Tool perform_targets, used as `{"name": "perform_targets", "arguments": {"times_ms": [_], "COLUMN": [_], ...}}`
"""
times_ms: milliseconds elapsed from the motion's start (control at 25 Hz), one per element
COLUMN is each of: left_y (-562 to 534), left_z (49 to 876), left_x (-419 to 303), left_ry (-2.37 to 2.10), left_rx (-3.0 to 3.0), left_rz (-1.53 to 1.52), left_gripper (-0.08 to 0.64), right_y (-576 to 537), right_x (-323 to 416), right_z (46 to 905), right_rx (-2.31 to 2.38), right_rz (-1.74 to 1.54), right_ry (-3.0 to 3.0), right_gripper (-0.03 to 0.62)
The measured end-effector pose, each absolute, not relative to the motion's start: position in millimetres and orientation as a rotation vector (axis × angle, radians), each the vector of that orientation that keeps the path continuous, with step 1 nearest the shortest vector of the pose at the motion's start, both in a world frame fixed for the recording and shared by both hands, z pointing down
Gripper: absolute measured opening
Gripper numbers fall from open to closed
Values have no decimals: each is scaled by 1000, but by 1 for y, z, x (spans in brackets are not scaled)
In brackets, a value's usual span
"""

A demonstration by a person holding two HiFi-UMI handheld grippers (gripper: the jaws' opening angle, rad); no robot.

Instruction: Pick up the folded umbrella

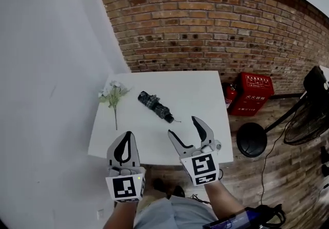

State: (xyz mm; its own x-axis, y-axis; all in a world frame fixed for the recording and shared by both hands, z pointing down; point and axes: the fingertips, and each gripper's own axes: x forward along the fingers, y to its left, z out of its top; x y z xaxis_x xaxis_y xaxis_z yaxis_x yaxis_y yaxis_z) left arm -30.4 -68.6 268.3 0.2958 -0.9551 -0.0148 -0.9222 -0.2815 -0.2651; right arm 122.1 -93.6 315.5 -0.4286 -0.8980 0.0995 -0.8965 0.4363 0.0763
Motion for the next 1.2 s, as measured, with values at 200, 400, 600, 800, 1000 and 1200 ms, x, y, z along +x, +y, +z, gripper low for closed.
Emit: {"name": "perform_targets", "arguments": {"times_ms": [200,400,600,800,1000,1200], "left_y": [-75,-88,-110,-135,-162,-194], "left_z": [270,273,282,292,303,318], "left_x": [-54,-65,-73,-80,-82,-90], "left_ry": [1802,1822,1839,1845,1836,1876], "left_rx": [-2307,-2307,-2333,-2357,-2388,-2449], "left_rz": [-192,-164,-164,-177,-197,-224], "left_gripper": [7,7,7,7,6,6], "right_y": [-107,-122,-143,-165,-190,-221], "right_x": [105,95,89,77,69,56], "right_z": [308,307,312,323,341,359], "right_rx": [1552,1528,1512,1473,1437,1393], "right_rz": [-67,-95,-86,-68,-16,29], "right_ry": [-2569,-2555,-2533,-2525,-2508,-2487], "right_gripper": [347,348,350,351,356,369]}}
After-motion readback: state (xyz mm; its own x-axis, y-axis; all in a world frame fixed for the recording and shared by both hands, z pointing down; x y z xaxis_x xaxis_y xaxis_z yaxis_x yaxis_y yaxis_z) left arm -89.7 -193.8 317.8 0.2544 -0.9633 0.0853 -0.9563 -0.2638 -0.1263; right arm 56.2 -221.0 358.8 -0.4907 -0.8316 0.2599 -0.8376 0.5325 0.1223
